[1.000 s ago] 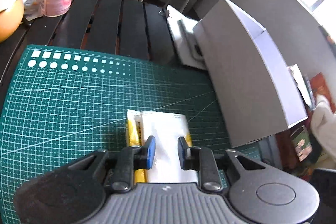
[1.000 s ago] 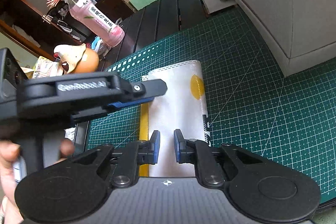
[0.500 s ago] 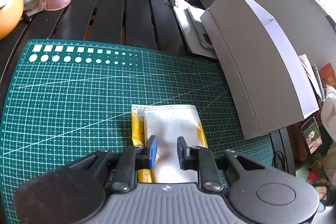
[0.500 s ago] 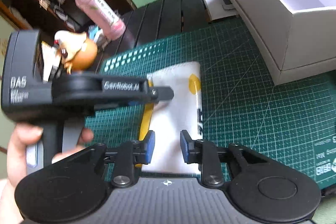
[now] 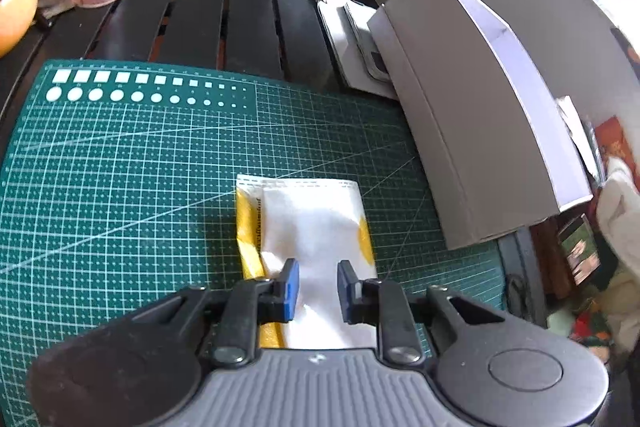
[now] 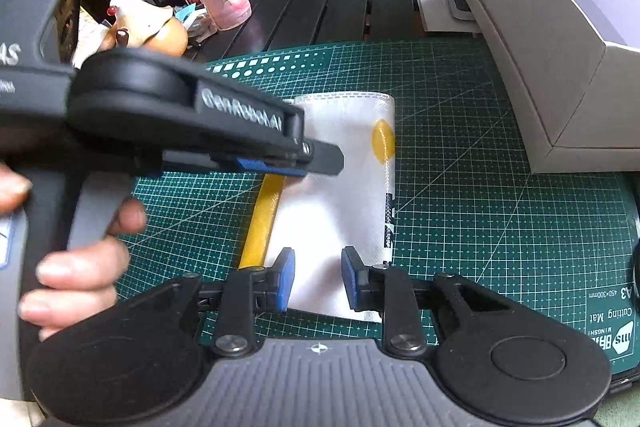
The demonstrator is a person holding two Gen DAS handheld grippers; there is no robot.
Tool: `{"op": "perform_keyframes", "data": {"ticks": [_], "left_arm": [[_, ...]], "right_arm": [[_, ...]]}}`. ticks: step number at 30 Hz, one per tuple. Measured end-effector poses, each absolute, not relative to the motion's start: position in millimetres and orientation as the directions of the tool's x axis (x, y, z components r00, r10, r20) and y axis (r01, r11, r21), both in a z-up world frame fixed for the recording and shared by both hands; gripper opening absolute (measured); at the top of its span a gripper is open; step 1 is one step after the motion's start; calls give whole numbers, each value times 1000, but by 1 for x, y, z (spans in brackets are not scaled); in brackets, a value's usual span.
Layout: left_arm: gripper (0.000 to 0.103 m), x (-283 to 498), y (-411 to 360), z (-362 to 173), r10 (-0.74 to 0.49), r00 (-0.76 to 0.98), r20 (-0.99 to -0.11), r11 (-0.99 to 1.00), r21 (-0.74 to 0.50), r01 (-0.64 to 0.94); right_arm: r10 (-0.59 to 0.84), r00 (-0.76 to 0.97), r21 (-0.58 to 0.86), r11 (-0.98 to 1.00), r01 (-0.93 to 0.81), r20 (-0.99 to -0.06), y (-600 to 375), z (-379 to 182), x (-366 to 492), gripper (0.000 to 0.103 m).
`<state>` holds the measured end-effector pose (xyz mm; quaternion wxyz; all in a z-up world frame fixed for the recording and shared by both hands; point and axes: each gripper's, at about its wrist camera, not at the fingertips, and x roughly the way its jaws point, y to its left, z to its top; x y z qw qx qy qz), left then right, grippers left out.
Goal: Fold shopping bag
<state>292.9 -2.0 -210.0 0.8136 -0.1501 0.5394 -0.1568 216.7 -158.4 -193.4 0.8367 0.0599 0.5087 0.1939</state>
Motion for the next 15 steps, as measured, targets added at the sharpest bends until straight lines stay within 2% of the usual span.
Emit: {"op": "perform_keyframes", "data": {"ticks": [2,5,8,15], "left_arm": [[15,293,0,-210,-424,365,-829,902,-424,85],[15,296,4,-212,-439,357,-825,892,-447,66],[15,297,6,-213,-448,353,-822,886,-459,56],[15,298,4,-213,-448,349,-823,887,-457,62]], "right_arm": [[372,424,291,925,-244,-826,-164,-188,219,22],[320,490,243,946,-215,-811,-176,-179,222,7],[306,497,250,952,-177,-812,-185,-186,231,3],[305,478,243,952,-189,-824,-178,-204,237,3]]}}
